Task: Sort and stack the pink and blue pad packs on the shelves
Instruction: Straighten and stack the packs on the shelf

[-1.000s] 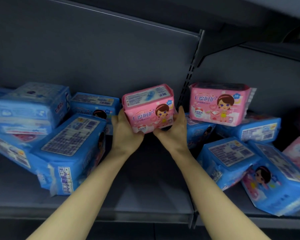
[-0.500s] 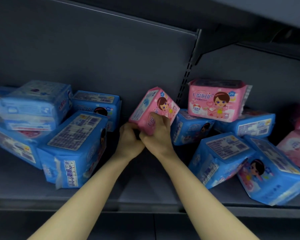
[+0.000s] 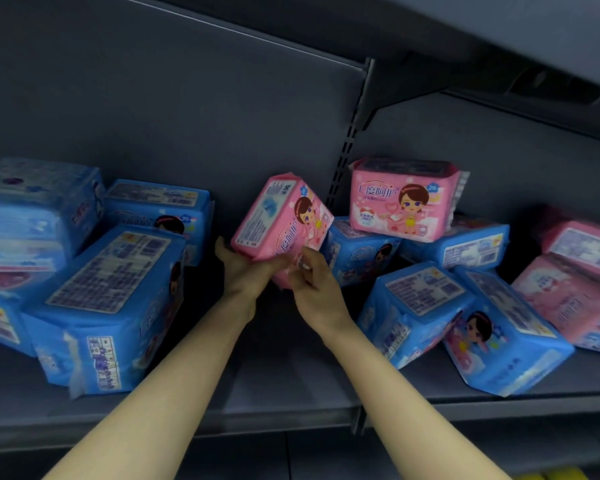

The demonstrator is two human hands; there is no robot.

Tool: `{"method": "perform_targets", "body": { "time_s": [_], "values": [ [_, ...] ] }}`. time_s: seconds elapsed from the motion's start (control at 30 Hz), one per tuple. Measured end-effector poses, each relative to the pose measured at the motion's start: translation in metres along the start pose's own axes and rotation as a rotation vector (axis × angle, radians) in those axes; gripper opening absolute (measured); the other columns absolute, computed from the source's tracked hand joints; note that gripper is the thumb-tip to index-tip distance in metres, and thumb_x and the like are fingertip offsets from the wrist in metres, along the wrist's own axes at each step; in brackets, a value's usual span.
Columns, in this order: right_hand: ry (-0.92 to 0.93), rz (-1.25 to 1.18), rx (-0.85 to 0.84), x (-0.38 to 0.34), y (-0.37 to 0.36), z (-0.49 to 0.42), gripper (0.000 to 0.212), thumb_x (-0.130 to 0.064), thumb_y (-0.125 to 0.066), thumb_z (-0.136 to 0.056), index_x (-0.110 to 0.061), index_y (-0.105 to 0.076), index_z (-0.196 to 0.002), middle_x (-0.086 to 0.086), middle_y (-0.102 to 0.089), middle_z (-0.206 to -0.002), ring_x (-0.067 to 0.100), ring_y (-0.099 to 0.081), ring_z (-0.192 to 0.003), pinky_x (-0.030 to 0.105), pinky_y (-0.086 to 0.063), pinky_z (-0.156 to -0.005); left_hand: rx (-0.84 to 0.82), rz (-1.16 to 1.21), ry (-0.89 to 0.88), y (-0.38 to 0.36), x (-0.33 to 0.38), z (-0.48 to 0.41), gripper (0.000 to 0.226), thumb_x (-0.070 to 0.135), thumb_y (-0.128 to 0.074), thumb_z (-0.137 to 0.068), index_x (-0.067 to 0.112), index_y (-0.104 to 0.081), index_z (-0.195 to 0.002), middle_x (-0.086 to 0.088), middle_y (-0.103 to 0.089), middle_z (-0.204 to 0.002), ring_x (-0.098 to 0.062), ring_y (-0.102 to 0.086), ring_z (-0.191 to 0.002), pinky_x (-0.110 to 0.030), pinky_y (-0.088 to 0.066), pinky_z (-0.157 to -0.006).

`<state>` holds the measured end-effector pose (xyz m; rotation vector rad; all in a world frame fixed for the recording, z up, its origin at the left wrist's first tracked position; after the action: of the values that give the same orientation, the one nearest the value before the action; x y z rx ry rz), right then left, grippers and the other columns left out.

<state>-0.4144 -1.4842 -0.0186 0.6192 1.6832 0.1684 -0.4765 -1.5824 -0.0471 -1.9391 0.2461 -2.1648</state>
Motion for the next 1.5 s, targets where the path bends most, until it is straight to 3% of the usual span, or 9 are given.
{"method": "perform_targets", "body": {
  "time_s": [0.1,0.27,0.4,0.77,0.87,1.07,1.3,1.37,1.5],
  "values": [
    [-0.006,-0.036,-0.014,0.001,0.0,0.004,0.023,-0.005,-0.046,-0.094,-0.025,-0.047,-0.107,-0.023,-0.048,-0.092,0.002,-0.049,-0.094,0.014,-0.037,-0.082,0.046,-0.018,-0.099,0.005,0.006,0.002,0.092,-0.005,-0.081,-0.058,0.012,-0.03,-0.134,-0.003,-0.054,-0.122,-0.016,-0.057,-0.104,-0.026,-0.047,-0.078],
    [-0.093,-0.137,-0.019,0.004,-0.007,0.009,0.036,-0.008,-0.047,-0.093,-0.019,-0.043,-0.127,-0.016,-0.054,-0.093,-0.006,-0.052,-0.085,0.008,-0.04,-0.077,0.067,-0.113,-0.343,0.013,0.03,0.019,0.078,-0.003,-0.086,-0.053,0.014,-0.041,-0.115,0.009,-0.055,-0.103,0.003,-0.056,-0.087,-0.009,-0.047,-0.072],
    [-0.272,-0.31,0.011,0.009,-0.015,0.013,0.05,-0.019,-0.049,-0.094,-0.018,-0.029,-0.14,0.0,-0.056,-0.114,0.014,-0.055,-0.107,0.031,-0.042,-0.099,0.064,-0.131,-0.455,0.02,0.046,0.033,0.079,-0.002,-0.086,-0.052,0.021,-0.039,-0.112,0.018,-0.051,-0.1,0.013,-0.051,-0.088,0.001,-0.042,-0.071],
    [-0.358,-0.691,-0.155,-0.002,-0.02,0.027,0.047,-0.036,-0.054,-0.091,-0.027,-0.039,-0.135,-0.004,-0.06,-0.12,0.013,-0.056,-0.107,0.044,-0.038,-0.097,-0.027,0.191,-0.206,0.037,0.051,0.059,0.068,-0.003,-0.079,-0.06,0.017,-0.047,-0.116,0.002,-0.064,-0.104,-0.014,-0.064,-0.097,-0.033,-0.055,-0.079],
    [-0.317,-0.852,-0.288,-0.008,-0.019,0.032,0.066,-0.042,-0.07,-0.066,-0.031,-0.047,-0.126,-0.005,-0.066,-0.11,0.015,-0.061,-0.103,0.055,-0.038,-0.096,-0.213,0.433,-0.015,0.031,0.039,0.069,0.046,0.002,-0.069,-0.062,0.01,-0.06,-0.107,-0.006,-0.071,-0.093,-0.022,-0.068,-0.09,-0.039,-0.057,-0.08],
    [-0.205,-1.003,-0.046,-0.016,0.002,0.034,0.061,-0.006,-0.066,-0.062,-0.009,-0.052,-0.121,0.012,-0.063,-0.11,0.027,-0.063,-0.096,0.046,-0.051,-0.083,-0.337,0.197,0.179,0.028,0.018,0.078,0.024,0.022,-0.065,-0.075,0.019,-0.061,-0.098,-0.002,-0.069,-0.091,-0.022,-0.061,-0.099,-0.037,-0.05,-0.084],
    [-0.168,-0.382,0.346,-0.012,0.02,0.046,0.081,-0.014,-0.081,-0.041,-0.014,-0.047,-0.115,0.009,-0.057,-0.113,0.021,-0.06,-0.098,0.038,-0.054,-0.085,-0.205,-0.005,0.023,0.031,0.026,0.089,0.055,0.021,-0.066,-0.083,0.027,-0.039,-0.131,0.001,-0.056,-0.124,-0.012,-0.056,-0.102,-0.029,-0.042,-0.081],
    [-0.157,-0.352,0.355,-0.017,0.018,0.051,0.084,-0.024,-0.079,-0.035,-0.017,-0.045,-0.112,0.008,-0.053,-0.114,0.021,-0.058,-0.1,0.039,-0.053,-0.086,-0.229,-0.015,-0.053,0.024,0.032,0.096,0.056,0.022,-0.066,-0.083,0.03,-0.037,-0.131,0.007,-0.054,-0.123,-0.006,-0.055,-0.097,-0.023,-0.042,-0.072],
    [-0.085,-0.482,0.238,-0.035,0.017,0.058,0.061,-0.023,-0.077,-0.054,-0.02,-0.046,-0.105,0.002,-0.058,-0.105,0.012,-0.06,-0.094,0.03,-0.053,-0.081,-0.283,-0.122,-0.036,0.02,0.032,0.101,0.094,0.057,-0.069,-0.056,0.051,-0.023,-0.137,0.013,-0.048,-0.131,-0.016,-0.052,-0.111,-0.042,-0.042,-0.087]
  ]
}}
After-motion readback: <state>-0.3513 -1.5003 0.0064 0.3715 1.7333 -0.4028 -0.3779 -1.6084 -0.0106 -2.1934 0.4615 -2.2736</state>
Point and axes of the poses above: each hand's wrist, its own z-axis away from the middle knuckle, its own y-axis out of the back of the hand, x = y × z, the point moved 5 cm from there along -z, towards the middle knuckle
